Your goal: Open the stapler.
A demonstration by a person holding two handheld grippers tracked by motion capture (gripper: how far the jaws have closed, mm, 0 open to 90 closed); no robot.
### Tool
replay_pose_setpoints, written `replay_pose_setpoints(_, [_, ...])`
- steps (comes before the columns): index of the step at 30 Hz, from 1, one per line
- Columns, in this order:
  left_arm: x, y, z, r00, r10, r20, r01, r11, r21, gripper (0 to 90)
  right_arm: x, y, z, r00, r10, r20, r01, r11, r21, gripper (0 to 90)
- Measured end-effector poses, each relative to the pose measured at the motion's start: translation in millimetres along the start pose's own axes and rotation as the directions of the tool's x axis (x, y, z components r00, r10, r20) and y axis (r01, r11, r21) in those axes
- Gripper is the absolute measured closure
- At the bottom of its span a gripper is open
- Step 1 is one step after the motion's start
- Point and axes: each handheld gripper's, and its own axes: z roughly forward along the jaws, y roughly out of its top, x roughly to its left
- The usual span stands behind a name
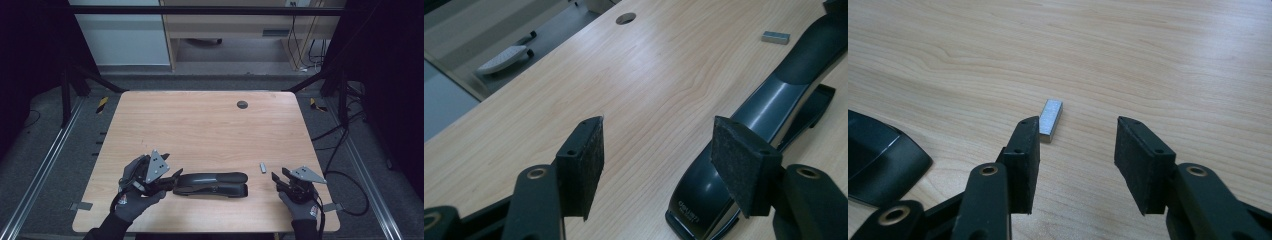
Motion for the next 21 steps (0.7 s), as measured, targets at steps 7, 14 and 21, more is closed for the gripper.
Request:
replay_pose_setpoints(7, [-10.5, 6.2, -1.3, 0.9988, 0.048, 0.007, -0.048, 0.9988, 0.007, 37.9, 2.2, -0.4, 1.5, 0.9999, -0.011, -0.001, 0.011, 1.000, 0.000, 53.9])
replay_pose_setpoints(14, [-23.3, 16.5, 4.0, 0.9962, 0.084, 0.023, -0.085, 0.9964, 0.008, 37.5, 3.8, -0.2, 2.7, 0.9999, -0.013, -0.008, 0.013, 1.000, -0.001, 56.2])
replay_pose_setpoints(21, [-36.6, 23.1, 12.3, 0.9930, 0.107, 0.049, -0.107, 0.9942, 0.001, 36.9, 3.3, 0.2, 2.6, 0.9999, -0.012, -0.003, 0.012, 1.000, -0.007, 57.0])
